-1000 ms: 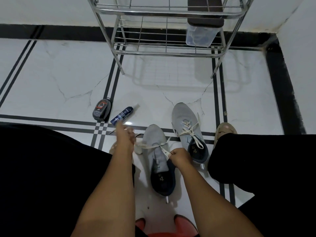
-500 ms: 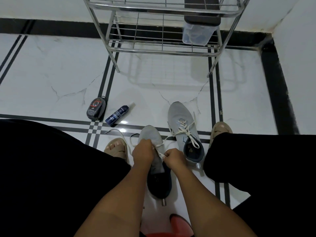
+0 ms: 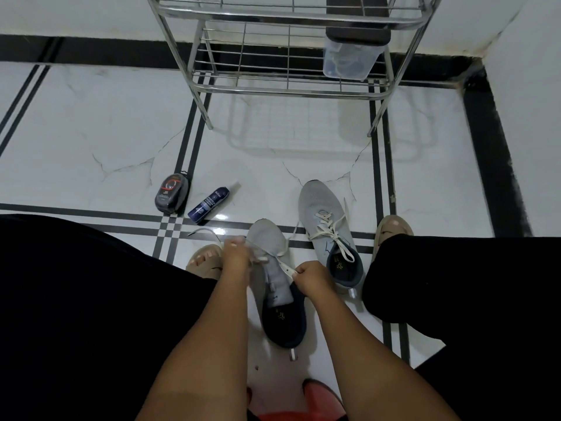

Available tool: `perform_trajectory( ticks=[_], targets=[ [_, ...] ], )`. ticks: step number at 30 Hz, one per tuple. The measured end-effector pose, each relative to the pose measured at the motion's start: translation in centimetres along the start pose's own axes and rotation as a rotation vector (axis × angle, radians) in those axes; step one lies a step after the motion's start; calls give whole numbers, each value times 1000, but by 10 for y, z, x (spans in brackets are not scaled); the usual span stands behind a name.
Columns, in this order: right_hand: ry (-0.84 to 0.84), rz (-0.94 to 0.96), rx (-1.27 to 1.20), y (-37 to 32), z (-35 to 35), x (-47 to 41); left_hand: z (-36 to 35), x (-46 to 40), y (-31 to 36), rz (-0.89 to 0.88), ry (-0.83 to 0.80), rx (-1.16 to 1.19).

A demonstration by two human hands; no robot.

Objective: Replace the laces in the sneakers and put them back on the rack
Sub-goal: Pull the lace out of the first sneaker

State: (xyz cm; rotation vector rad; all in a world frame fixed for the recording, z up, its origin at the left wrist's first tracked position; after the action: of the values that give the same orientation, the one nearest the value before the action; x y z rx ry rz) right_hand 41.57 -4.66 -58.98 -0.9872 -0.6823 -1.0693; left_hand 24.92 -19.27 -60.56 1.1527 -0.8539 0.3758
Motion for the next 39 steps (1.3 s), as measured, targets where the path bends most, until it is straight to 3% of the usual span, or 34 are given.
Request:
perform_trajectory(
  ticks=[3, 4, 5, 7, 9, 11, 15, 20, 22, 27, 32, 39],
  targets=[
    [3, -35, -24, 8, 2, 0, 37, -8, 32, -41, 118, 898],
    [2, -35, -23, 9, 1, 0, 45, -8, 42, -58, 124, 977],
    [-1, -30, -11, 7, 1, 1, 50, -8, 53, -91, 138, 790],
    [7, -24, 13, 4, 1, 1, 42, -2, 78, -192, 141, 22],
    [9, -16, 22, 3, 0, 1, -6, 7, 73, -281, -50, -622],
    [4, -4, 39, 2, -1, 1, -45, 13, 37, -281, -215, -1012],
    [6, 12, 60, 2, -4, 0, -53, 24, 10, -335, -78, -1223],
    [-17, 16, 51, 2, -5, -2, -56, 26, 9, -398, -71, -1334],
    [-21, 9, 36, 3, -5, -2, -53, 21, 2, -353, -93, -1306],
    [-12, -55, -50, 11, -4, -5, -44, 14, -17, -169, -229, -843],
    [-16, -95, -100, 17, -5, -3, -45, 16, -25, -64, -392, -632],
    [-32, -127, -106, 19, -5, -4, -38, 18, -43, 133, -434, -296]
  ],
)
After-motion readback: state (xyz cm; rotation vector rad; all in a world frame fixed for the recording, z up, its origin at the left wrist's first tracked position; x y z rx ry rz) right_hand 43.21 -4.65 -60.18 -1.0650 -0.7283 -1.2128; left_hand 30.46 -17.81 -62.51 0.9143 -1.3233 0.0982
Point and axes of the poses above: each hand's wrist, its own x-axis away from the middle knuckle, its own z-axis out of the back of the hand, y = z × x, the point moved 9 cm from there along -x, towards the middle knuckle, and after that the axes turned 9 degrees about -y, right-handed, at the moved point
